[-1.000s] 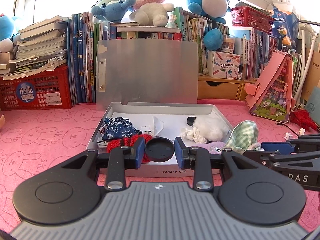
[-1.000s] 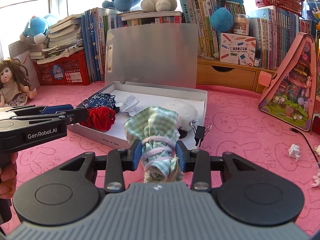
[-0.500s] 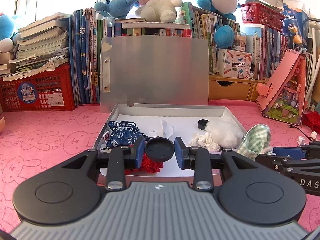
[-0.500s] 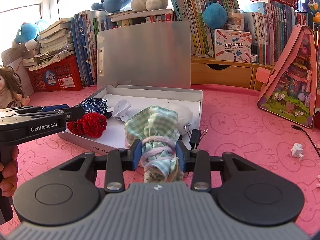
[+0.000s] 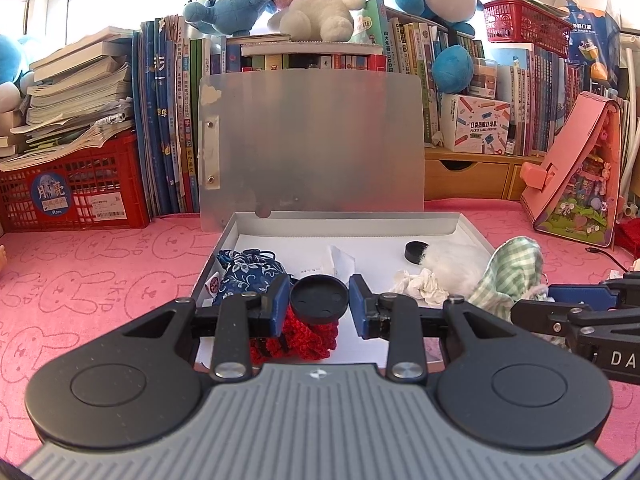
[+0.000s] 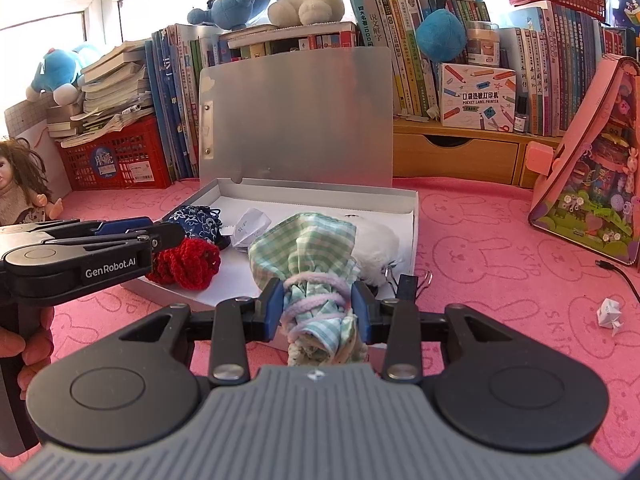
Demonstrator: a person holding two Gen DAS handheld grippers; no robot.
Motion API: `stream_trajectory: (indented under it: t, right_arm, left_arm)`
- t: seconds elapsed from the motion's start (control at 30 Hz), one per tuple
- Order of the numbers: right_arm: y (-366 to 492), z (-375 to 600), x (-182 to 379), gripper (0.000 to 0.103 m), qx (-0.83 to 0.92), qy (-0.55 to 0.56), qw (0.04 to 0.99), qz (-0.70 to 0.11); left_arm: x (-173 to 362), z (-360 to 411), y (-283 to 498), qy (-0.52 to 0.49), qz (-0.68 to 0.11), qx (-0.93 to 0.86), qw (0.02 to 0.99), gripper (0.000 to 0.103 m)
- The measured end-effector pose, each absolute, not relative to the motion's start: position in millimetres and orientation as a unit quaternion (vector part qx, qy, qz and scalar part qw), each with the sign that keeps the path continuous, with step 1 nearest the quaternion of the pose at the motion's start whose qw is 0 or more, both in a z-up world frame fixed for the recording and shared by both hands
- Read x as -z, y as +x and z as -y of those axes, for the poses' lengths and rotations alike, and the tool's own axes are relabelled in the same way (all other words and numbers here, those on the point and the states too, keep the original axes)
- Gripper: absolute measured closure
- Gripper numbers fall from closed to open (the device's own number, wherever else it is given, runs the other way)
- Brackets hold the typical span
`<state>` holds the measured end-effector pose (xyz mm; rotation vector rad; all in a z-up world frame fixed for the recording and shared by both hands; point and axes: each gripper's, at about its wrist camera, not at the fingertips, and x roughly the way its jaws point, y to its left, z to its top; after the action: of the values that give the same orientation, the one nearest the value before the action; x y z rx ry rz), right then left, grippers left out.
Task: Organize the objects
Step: 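Carry the gingham bundle with the right tool over the box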
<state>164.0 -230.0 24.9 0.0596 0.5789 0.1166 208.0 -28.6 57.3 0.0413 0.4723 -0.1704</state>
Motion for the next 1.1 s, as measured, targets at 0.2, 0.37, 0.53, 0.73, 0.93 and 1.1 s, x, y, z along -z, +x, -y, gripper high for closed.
stream_trajectory:
  t: [0.2, 0.37, 0.53, 0.73, 0.93, 1.1]
  right_arm:
    - [183, 242, -39, 0.062, -0.048, 0.030, 0.958, -0.282]
    - [205, 254, -53, 0.062, -0.045, 0.051, 0.957, -0.281]
    - [220, 255, -50, 0.062, -0.056, 0.078, 0.953, -0.288]
    - [230, 245, -38, 0.061, -0.073, 0.093, 0.946, -0.303]
    - [236, 235, -26, 0.061, -0.090, 0.098, 0.940, -0.314]
    - [237, 228, -19, 0.061, -0.095, 0.088, 0.939, -0.320]
  left_arm:
    - [-77, 19, 239, 0.040, -0.214, 0.096, 0.971, 0.066]
    - [-89, 12, 262, 0.009, -0.218, 0.104, 0.970, 0.066]
    - [-77, 16, 275, -0.005, -0.237, 0.102, 0.966, 0.066]
    - [-58, 22, 282, 0.004, -0.248, 0.101, 0.963, 0.065]
    - [-47, 22, 283, 0.011, -0.251, 0.102, 0.963, 0.065]
    - [-41, 22, 284, 0.019, -0.254, 0.099, 0.962, 0.065]
